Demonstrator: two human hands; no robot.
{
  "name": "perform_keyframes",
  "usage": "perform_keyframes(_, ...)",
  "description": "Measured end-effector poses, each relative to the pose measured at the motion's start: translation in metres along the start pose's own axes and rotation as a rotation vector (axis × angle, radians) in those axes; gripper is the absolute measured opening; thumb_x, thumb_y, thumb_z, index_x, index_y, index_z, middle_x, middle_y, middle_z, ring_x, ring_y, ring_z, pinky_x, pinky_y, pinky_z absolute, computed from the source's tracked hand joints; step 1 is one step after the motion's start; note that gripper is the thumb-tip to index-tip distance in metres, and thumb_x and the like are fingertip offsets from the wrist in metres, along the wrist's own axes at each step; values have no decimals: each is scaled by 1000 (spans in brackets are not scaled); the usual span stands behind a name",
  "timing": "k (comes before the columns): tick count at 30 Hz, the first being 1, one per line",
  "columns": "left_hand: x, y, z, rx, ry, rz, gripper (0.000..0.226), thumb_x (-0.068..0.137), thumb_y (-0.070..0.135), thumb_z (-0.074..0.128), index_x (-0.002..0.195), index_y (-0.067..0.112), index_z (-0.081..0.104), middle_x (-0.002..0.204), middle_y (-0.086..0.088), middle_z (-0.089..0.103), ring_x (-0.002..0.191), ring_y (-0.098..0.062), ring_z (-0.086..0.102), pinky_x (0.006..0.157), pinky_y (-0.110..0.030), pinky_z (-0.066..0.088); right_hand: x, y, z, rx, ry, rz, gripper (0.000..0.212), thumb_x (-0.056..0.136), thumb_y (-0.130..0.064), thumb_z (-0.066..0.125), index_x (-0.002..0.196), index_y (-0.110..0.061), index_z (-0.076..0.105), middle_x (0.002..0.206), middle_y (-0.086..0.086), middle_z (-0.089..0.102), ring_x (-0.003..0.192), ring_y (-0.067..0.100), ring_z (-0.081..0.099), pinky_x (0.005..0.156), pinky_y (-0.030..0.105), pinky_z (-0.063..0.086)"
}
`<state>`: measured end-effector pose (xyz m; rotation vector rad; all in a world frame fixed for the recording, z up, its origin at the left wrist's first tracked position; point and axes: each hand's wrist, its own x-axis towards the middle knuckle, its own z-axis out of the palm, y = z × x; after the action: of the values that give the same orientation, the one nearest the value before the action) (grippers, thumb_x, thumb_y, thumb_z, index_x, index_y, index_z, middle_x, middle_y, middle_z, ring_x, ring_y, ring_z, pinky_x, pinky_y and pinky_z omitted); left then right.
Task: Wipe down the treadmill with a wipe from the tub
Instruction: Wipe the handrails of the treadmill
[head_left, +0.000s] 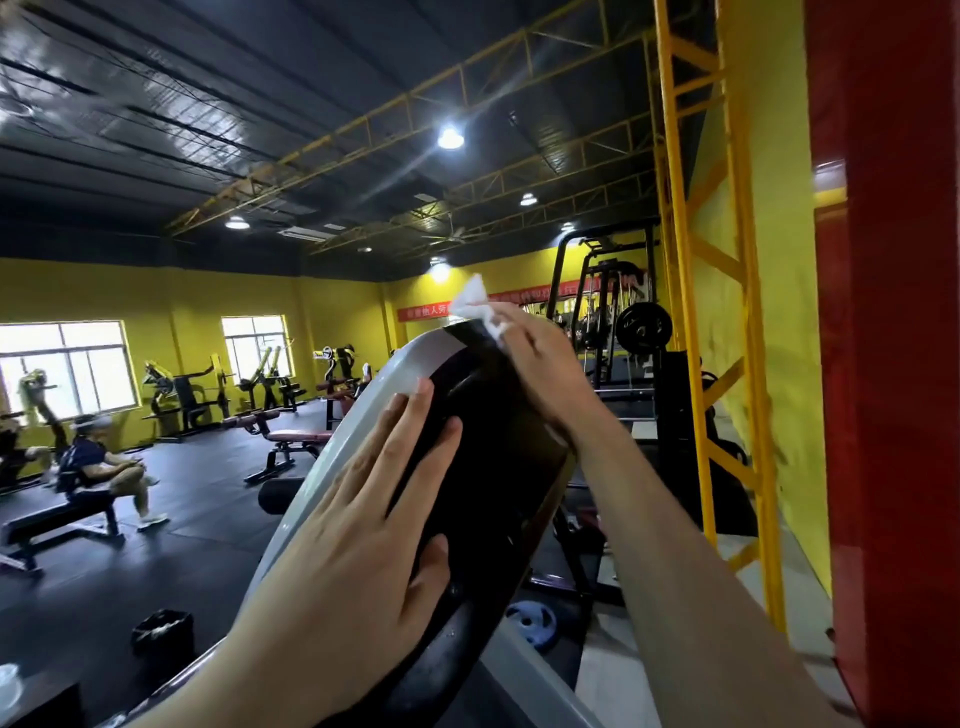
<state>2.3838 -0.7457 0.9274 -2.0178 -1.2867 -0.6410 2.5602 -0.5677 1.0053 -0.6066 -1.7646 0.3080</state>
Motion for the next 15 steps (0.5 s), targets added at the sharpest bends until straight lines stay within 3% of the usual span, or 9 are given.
perform_keyframes(1, 0, 0, 0, 2, 2, -3, 72, 96, 38, 38, 163, 19, 19, 172, -1, -4, 158, -20, 1, 118, -49, 22, 19, 19, -4, -20, 4, 80, 39, 107, -18, 39, 141, -13, 57, 117, 8, 68, 81, 1, 57, 66, 8, 43)
perform_keyframes(2, 1, -1, 0, 3, 6, 0, 71, 97, 37, 38, 163, 18, 21, 172, -2, -4, 158, -21, 1, 118, -49, 21, 39, 42, -9, -27, 7, 156, 38, 108, -16, 38, 141, -8, 55, 121, 16, 68, 85, 9, 62, 70, 14, 48)
perform_keyframes(3, 1, -1, 0, 7, 11, 7, 70, 97, 37, 38, 162, 18, 23, 172, -3, -4, 158, -22, 1, 118, -50, 20, 58, 66, -13, -33, 4, 240, 38, 108, -14, 37, 140, -4, 55, 132, 20, 63, 103, 22, 65, 87, 24, 51)
perform_keyframes(5, 2, -2, 1, 17, 25, 23, 67, 98, 36, 40, 161, 17, 27, 172, -6, -2, 158, -25, 3, 117, -52, 19, 87, 101, -20, -59, -18, 390, 40, 106, -11, 38, 141, -2, 55, 148, 15, 52, 137, 27, 48, 112, 27, 33)
perform_keyframes(7, 3, -2, 1, 25, 39, 36, 65, 99, 36, 41, 160, 18, 30, 172, -8, -1, 158, -27, 4, 117, -53, 17, 108, 124, -20, -57, -62, 448, 41, 106, -10, 37, 143, -1, 52, 154, 11, 45, 146, 24, 38, 121, 28, 24)
perform_keyframes(11, 2, 0, 1, 45, 47, 35, 64, 99, 35, 40, 160, 20, 30, 172, -7, -3, 158, -25, 1, 119, -48, 13, 83, 100, -22, 30, 21, 481, 42, 107, -15, 38, 145, -3, 51, 155, 8, 45, 145, 21, 38, 112, 19, 25)
perform_keyframes(15, -1, 6, -1, 9, 18, 16, 65, 98, 32, 43, 161, 22, 28, 171, -2, -11, 158, -22, -6, 120, -43, 6, 18, 51, -13, 55, 118, 302, 39, 109, -16, 40, 145, -3, 50, 145, 19, 54, 135, 32, 50, 100, 21, 38)
